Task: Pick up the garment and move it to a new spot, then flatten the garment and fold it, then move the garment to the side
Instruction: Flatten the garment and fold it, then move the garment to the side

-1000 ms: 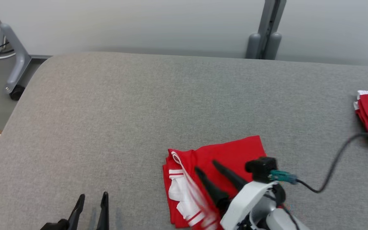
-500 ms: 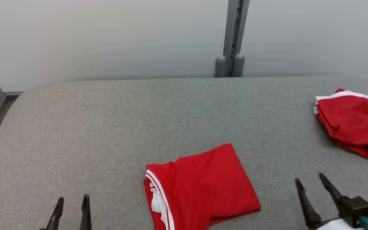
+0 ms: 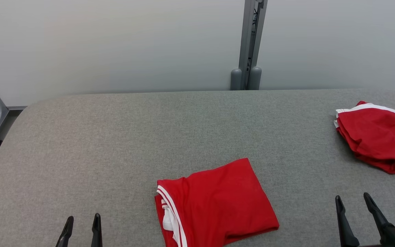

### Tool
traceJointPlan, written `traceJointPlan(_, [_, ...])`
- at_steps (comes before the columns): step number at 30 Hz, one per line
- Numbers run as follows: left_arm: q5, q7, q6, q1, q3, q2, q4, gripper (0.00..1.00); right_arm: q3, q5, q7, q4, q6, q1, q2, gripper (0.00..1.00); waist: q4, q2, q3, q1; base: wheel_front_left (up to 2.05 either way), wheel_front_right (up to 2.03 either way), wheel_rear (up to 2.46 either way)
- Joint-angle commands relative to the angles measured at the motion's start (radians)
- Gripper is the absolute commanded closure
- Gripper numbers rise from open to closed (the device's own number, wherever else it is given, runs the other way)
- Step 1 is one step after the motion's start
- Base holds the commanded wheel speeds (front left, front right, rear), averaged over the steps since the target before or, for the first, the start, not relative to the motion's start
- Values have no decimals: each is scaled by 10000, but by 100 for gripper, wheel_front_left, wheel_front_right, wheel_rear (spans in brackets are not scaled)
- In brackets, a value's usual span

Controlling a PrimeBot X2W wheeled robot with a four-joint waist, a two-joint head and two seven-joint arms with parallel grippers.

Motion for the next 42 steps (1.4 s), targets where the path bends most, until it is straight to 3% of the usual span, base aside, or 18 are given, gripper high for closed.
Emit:
traceJointPlan(1, [-40, -14, -36, 5, -2, 36, 11, 0, -16, -38, -46, -16, 1, 106, 13, 0, -52, -1, -20, 0, 0, 0, 0])
traceJointPlan(18, [53, -14, -93, -95, 12, 36, 31, 0, -214, 190, -49, 166, 1, 53, 205, 0, -39, -1, -31, 0, 0, 0, 0])
traceJointPlan(22, [43, -13, -85, -63, -60, 36, 5, 0, 870, 674, 69, 651, 3, -622, 237, 0, 74, -1, 17, 0, 0, 0, 0])
traceJointPlan(27, [97, -14, -149, -254, -226, 33, 5, 0, 2787, 2074, 2597, 1404, 3, -2355, -450, 0, 266, -1, 341, 0, 0, 0, 0])
traceJointPlan(32, [80, -14, -280, -598, -428, 40, 187, 0, 3632, 2930, 5003, 2500, 1, -3921, -834, 0, 606, -1, 874, 0, 0, 0, 0])
traceJointPlan(40, [-214, -14, -254, -1233, -787, 35, 133, 0, 4093, 3446, 5723, 4320, 1, -5074, -722, 0, 1253, -1, 1653, 0, 0, 0, 0])
traceJointPlan(41, [-240, -14, -251, -1317, -820, 32, 131, 0, 4091, 3620, 5712, 4533, 1, -5190, -631, 14, 1278, -1, 1746, 0, 0, 0, 0])
traceJointPlan(42, [-246, -14, -253, -1414, -839, 31, 117, 0, 4160, 3815, 5631, 4651, 1, -5288, -528, 100, 1289, -1, 1834, 0, 0, 0, 0])
